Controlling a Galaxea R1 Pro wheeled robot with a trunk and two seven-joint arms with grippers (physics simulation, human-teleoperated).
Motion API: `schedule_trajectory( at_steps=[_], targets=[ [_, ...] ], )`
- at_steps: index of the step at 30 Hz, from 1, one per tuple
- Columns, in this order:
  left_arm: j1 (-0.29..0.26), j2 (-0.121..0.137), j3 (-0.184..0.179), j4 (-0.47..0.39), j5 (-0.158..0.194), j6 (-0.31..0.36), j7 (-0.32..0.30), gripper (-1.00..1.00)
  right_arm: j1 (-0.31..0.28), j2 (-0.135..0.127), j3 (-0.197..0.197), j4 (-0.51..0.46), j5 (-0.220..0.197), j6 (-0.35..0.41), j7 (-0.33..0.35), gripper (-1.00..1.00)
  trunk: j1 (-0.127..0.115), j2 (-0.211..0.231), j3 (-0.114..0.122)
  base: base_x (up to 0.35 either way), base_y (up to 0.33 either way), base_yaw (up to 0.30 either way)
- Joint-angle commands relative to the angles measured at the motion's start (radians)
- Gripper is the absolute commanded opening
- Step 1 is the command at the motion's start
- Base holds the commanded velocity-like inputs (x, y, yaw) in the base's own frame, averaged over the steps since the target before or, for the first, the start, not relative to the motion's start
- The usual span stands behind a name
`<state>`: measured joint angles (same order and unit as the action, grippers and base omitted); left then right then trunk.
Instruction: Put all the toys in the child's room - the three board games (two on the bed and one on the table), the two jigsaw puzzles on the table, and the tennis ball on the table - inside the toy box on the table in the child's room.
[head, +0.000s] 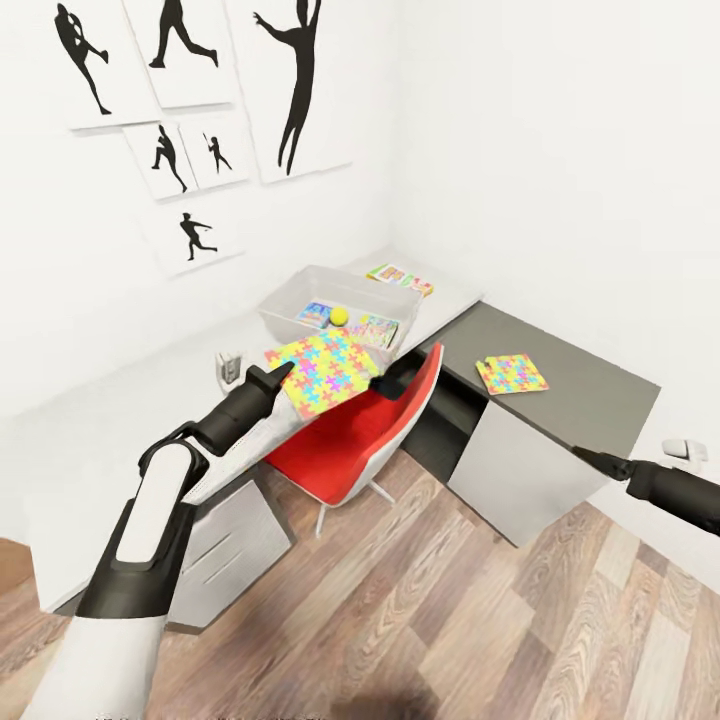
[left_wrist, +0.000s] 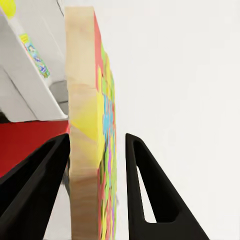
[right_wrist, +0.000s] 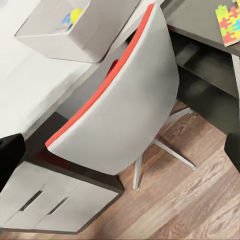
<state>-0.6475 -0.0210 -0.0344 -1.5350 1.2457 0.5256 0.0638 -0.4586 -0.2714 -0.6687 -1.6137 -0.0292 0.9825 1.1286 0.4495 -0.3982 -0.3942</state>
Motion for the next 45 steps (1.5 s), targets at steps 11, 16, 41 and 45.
schedule_trajectory(
  at_steps=[11, 16, 41, 45],
  targets=[
    [-0.020, -0.009, 0.042, -0.006, 0.013, 0.028, 0.037, -1.00, 0.000, 0.015, 0.003, 0.000, -0.002, 0.007, 0.000, 1.00, 0.001, -0.002, -0.002, 0.063, -0.075, 0.167],
    [-0.038, -0.012, 0.044, -0.008, 0.013, 0.030, 0.043, -1.00, 0.000, 0.016, 0.003, -0.001, -0.002, 0.006, 0.000, 1.00, 0.001, -0.002, -0.002, 0.202, -0.208, 0.027],
    [-0.093, 0.003, 0.121, 0.025, 0.007, 0.036, 0.049, -1.00, 0.000, 0.017, 0.003, -0.001, -0.003, 0.000, 0.001, 1.00, 0.001, -0.002, -0.002, 0.251, -0.163, 0.002],
    [-0.105, 0.007, 0.151, 0.044, 0.006, 0.040, 0.051, -1.00, 0.000, 0.018, 0.003, -0.001, -0.003, -0.001, 0.001, 1.00, 0.001, -0.002, -0.002, 0.094, -0.017, 0.000]
  ],
)
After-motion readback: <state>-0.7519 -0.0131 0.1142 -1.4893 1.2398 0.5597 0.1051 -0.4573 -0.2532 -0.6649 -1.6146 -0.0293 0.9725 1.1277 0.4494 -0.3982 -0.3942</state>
